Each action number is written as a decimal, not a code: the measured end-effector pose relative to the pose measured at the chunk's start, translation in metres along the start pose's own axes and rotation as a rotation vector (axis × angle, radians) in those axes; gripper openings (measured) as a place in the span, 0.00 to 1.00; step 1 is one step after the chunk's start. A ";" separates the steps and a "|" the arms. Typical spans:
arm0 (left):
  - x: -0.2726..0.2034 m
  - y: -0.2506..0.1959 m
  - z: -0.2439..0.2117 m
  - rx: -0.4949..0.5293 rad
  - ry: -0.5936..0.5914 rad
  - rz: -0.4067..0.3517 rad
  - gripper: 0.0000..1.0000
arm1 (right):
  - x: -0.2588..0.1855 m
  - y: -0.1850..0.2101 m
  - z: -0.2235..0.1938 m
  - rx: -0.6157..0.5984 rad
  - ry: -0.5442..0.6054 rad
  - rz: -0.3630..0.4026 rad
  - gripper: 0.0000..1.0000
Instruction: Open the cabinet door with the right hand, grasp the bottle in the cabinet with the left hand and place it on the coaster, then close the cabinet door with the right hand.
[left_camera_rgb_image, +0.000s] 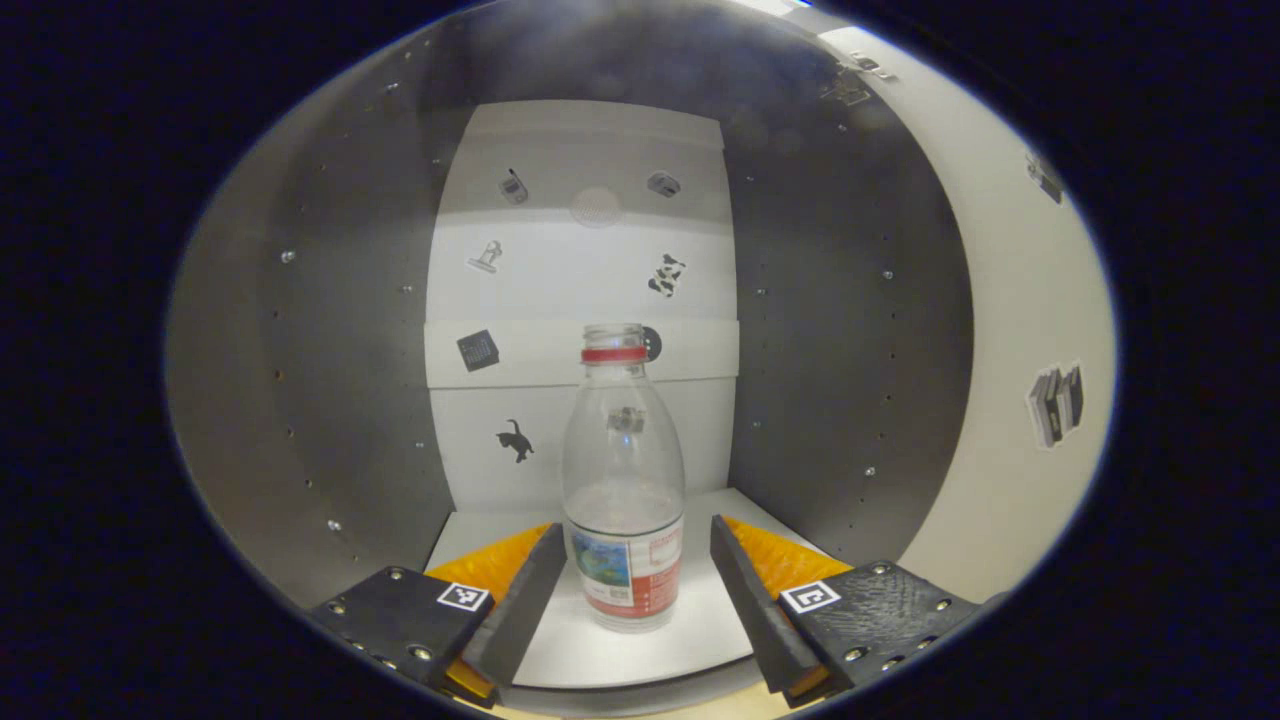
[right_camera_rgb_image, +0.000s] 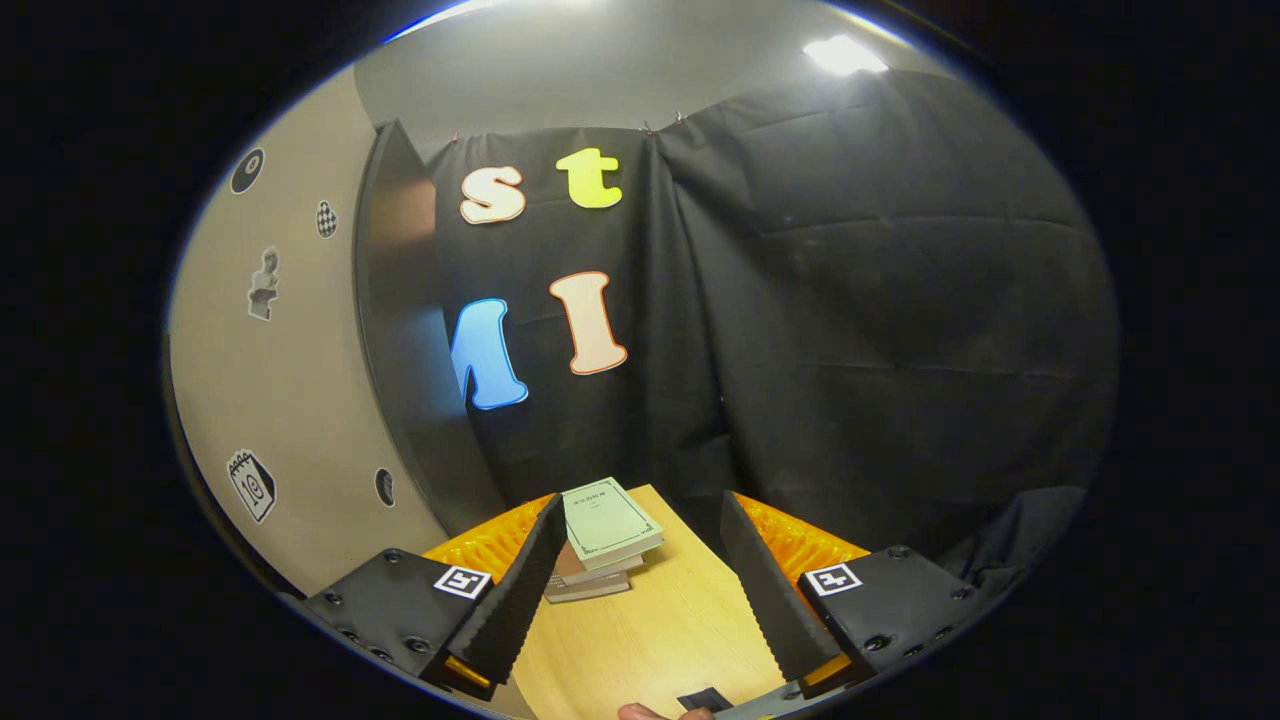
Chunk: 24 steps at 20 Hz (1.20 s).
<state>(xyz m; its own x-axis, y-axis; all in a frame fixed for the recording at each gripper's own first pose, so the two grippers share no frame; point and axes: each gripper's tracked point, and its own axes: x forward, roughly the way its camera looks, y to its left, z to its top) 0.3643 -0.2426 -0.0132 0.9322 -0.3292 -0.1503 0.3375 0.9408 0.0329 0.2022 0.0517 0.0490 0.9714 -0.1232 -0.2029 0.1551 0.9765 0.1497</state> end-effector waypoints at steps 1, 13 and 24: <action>0.006 0.003 0.001 0.015 0.000 0.009 0.90 | 0.002 -0.001 0.000 0.007 0.003 -0.004 0.98; 0.023 0.001 0.006 -0.055 -0.019 -0.052 0.85 | 0.014 0.008 -0.004 -0.009 0.014 0.001 0.98; -0.051 -0.009 0.015 -0.067 -0.047 -0.105 0.75 | 0.011 0.017 -0.008 0.035 0.014 0.016 0.98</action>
<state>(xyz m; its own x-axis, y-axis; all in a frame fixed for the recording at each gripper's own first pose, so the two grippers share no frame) 0.3158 -0.2358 0.0091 0.8978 -0.4283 -0.1024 0.4257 0.9036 -0.0473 0.2143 0.0688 0.0415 0.9711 -0.1053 -0.2140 0.1465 0.9714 0.1868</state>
